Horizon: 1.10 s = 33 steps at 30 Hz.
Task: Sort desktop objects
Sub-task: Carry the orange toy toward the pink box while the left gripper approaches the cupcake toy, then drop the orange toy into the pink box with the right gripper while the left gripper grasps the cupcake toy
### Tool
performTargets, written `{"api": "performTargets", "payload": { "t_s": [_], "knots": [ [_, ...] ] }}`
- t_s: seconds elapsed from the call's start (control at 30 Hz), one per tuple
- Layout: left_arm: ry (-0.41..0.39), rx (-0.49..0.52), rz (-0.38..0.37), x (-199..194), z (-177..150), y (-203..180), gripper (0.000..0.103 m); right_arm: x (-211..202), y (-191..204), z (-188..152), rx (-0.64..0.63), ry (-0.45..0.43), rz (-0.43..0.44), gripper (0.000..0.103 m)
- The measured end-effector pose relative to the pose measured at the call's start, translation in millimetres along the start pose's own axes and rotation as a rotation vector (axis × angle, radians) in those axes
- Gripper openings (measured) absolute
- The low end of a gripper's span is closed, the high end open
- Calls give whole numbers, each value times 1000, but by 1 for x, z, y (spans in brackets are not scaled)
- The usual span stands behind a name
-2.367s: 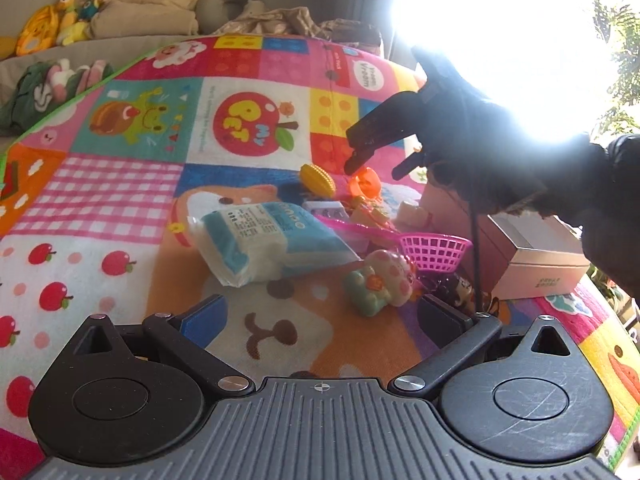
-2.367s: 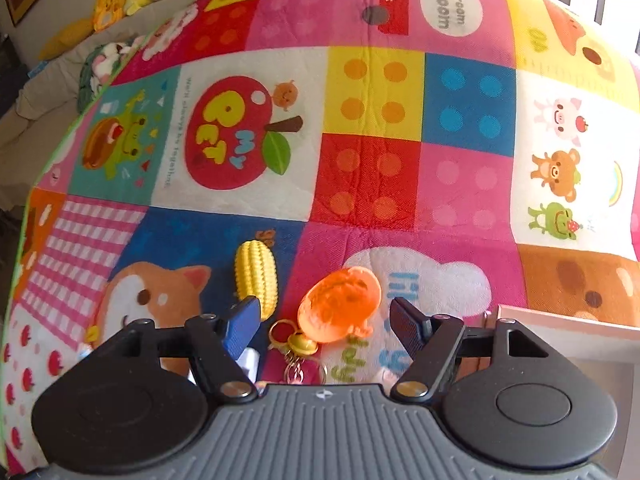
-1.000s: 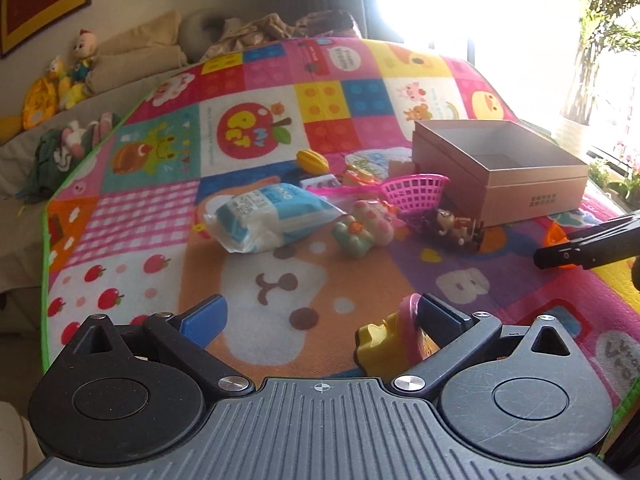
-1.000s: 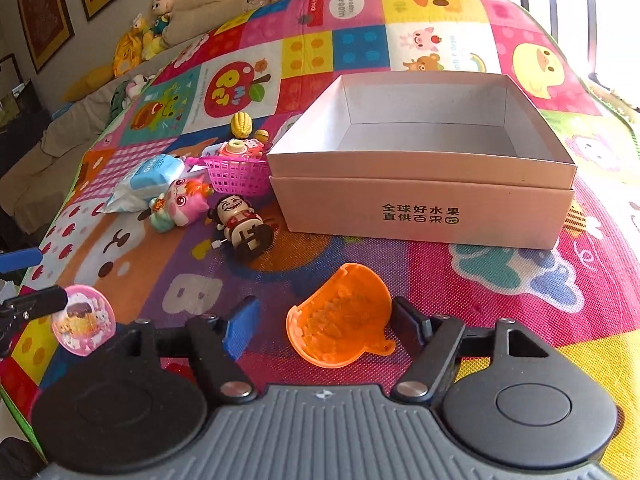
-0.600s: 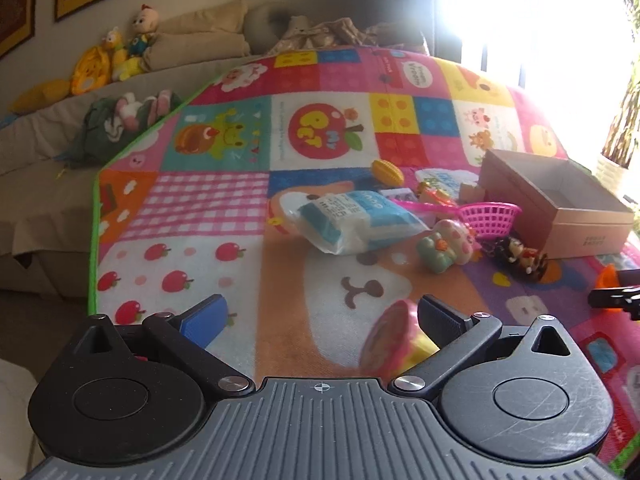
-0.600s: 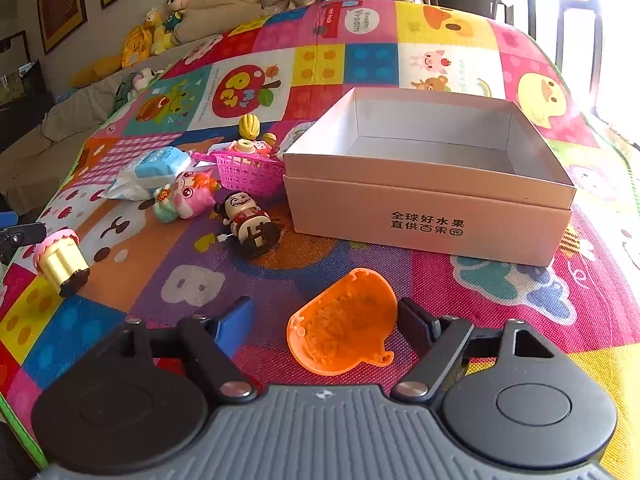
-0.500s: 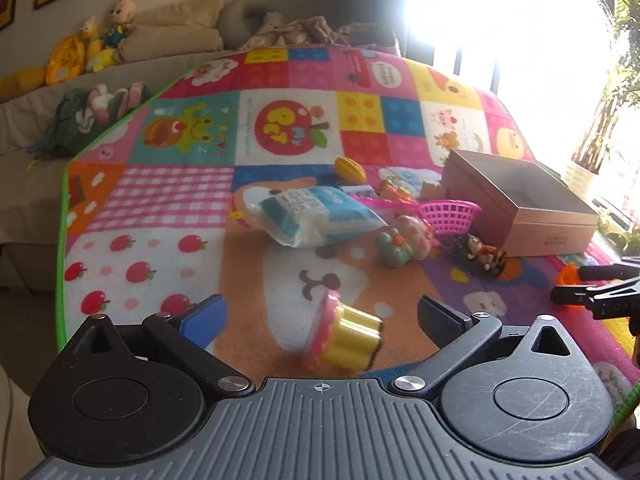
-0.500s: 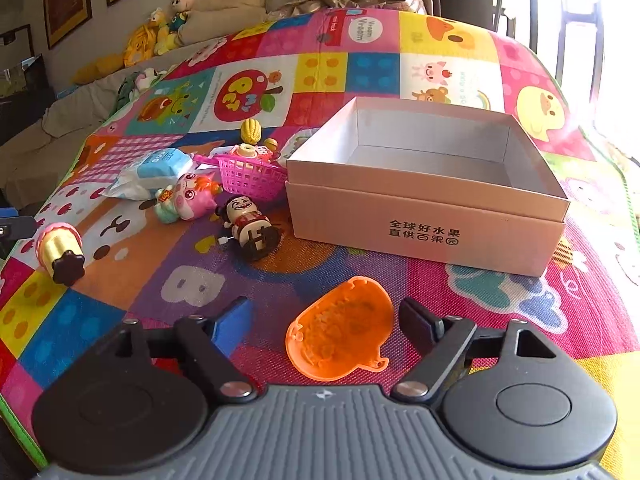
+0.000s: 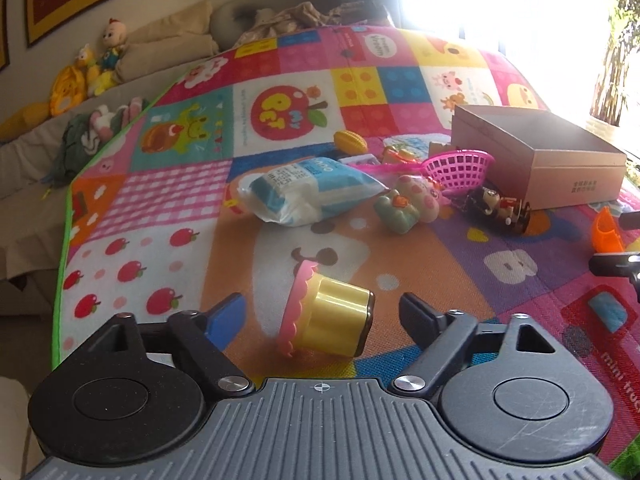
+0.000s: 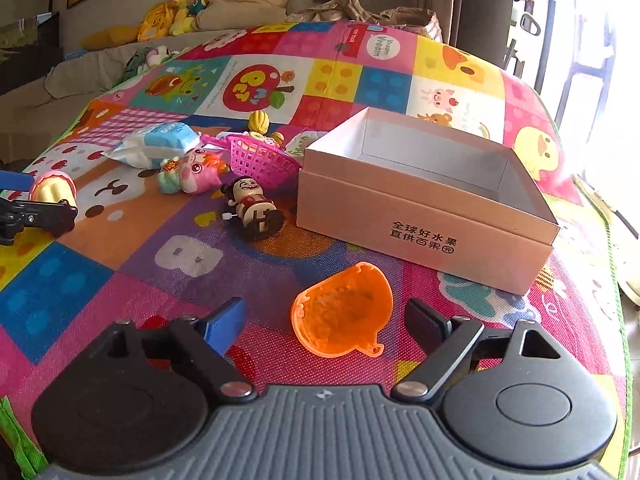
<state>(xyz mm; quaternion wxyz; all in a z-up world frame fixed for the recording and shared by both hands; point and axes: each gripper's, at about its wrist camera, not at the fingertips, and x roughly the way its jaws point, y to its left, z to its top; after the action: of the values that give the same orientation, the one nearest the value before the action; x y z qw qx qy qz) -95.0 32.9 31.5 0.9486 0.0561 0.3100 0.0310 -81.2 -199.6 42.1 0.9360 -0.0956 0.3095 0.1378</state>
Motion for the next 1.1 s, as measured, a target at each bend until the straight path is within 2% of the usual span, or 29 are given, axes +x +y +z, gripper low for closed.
{"api": "performTargets", "payload": {
  "t_s": [0.1,0.2,0.27,0.33,0.37,0.4,0.5,0.6,0.67,0.77,0.83,0.9,0.97,1.03,1.1],
  "knots": [
    [20,6,16,9,-3,-2,77,1,0,0,-4,9,0,87],
    [19,16,20,11,-3,-2,54,5,-4,2,25,25,0,87],
    [18,18,14,10,-3,-2,50,6,-8,3,44,27,-3,86],
    [14,28,9,8,-1,-4,48,9,-10,4,45,37,-7,74],
    [11,32,1,6,1,-6,47,11,-11,4,42,48,-4,62],
    [6,36,-15,4,3,-9,47,11,-11,5,46,51,7,55],
    [-21,59,-76,-4,13,-22,47,3,-13,8,35,57,13,55],
    [-99,143,-146,-15,36,-50,47,-18,-22,16,44,71,56,55],
    [-172,200,-192,-21,58,-70,47,-45,-32,30,35,14,61,55],
    [-269,267,-262,-17,96,-106,47,-85,-58,64,52,-114,13,55],
    [-314,294,-280,-2,121,-131,47,-97,-75,86,61,-185,-22,55],
    [-324,283,-308,16,144,-150,47,-93,-91,107,86,-213,-64,55],
    [-313,254,-362,40,168,-167,47,-80,-104,124,115,-204,-78,55],
    [-297,232,-388,61,181,-176,54,-57,-119,141,145,-191,-76,55],
    [-276,206,-381,73,183,-172,62,-30,-133,154,178,-174,-73,56]
  ]
}}
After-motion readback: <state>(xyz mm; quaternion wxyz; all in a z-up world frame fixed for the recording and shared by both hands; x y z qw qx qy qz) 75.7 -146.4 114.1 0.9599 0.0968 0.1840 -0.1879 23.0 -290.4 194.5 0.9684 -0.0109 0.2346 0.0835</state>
